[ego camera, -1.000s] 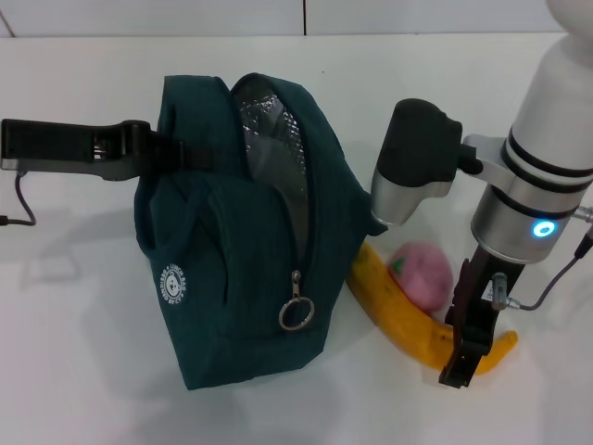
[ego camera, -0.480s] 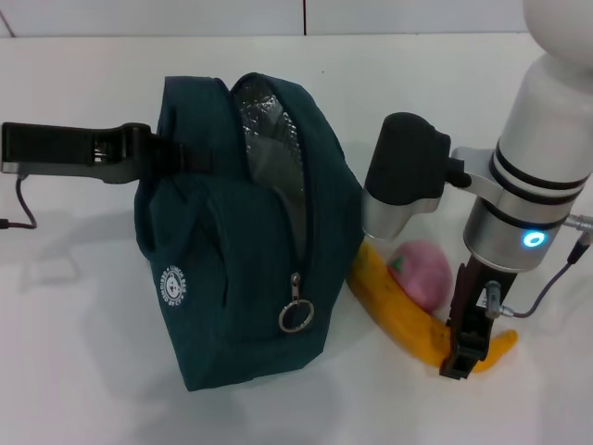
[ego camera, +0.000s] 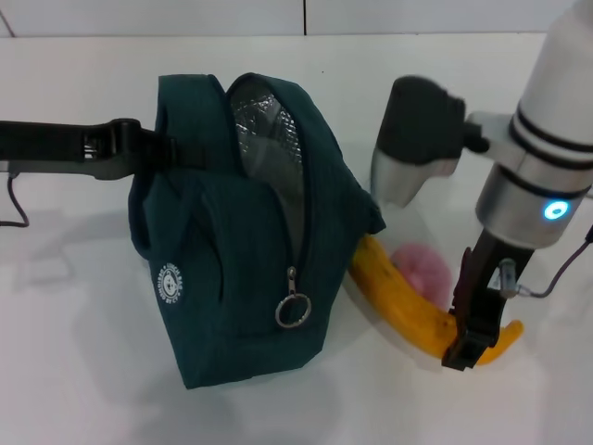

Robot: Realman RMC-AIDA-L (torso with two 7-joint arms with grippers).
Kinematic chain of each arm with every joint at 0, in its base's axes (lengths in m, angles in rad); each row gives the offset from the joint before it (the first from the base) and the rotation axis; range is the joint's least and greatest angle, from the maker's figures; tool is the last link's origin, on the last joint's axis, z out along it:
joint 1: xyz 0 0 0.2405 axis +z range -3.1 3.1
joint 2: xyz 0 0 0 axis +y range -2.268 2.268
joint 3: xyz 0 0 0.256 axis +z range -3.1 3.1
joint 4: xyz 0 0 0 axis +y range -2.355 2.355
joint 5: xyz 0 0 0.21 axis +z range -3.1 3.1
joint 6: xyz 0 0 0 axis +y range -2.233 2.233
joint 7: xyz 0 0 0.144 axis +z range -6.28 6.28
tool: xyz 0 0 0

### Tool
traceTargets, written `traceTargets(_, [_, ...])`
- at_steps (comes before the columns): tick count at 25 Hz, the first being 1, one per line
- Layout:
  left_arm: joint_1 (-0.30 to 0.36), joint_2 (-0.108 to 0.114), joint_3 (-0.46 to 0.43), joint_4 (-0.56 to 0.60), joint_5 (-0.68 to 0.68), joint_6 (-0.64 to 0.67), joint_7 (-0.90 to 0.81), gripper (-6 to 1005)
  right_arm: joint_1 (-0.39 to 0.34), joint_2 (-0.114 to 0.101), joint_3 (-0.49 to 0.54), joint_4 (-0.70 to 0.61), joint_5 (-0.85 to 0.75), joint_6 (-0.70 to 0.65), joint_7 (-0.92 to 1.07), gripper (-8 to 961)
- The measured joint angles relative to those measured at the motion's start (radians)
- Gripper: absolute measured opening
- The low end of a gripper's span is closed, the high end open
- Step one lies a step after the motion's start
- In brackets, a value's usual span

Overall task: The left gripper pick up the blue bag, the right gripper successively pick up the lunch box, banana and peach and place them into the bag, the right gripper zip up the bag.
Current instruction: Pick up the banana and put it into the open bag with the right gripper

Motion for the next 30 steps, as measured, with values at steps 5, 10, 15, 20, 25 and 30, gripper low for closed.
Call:
traceTargets(5, [0.017,0.004,-0.021,0.0,-0.008,0.0,0.002,39,-0.037,-0.007,0.136,-0.062,-0.038,-0.047,-0.021,451])
traceTargets(10, [0.02,0.004,-0.023,-0.001,-0.011,0.001,0.003,39,-0.069,-0.009,0.305,-0.077,-0.048,-0.099,-0.069,451])
traceTargets(15, [0.022,0.001,-0.024,-0.002,-0.011,0.001,0.005,39,-0.097,-0.033,0.395,-0.076,-0.053,-0.099,-0.095,450])
traceTargets(20, [0.023,0.001,-0.024,-0.002,-0.011,0.002,0.007,39,-0.126,-0.056,0.429,-0.068,-0.102,-0.067,-0.105,450])
traceTargets(25, [0.022,0.002,-0.024,-0.002,-0.011,0.006,0.007,39,-0.157,-0.06,0.493,-0.064,-0.155,-0.045,-0.114,450])
traceTargets(30, [0.024,-0.001,-0.024,-0.002,-0.024,0.012,0.006,39,-0.165,-0.068,0.579,-0.075,-0.151,-0.041,-0.117,450])
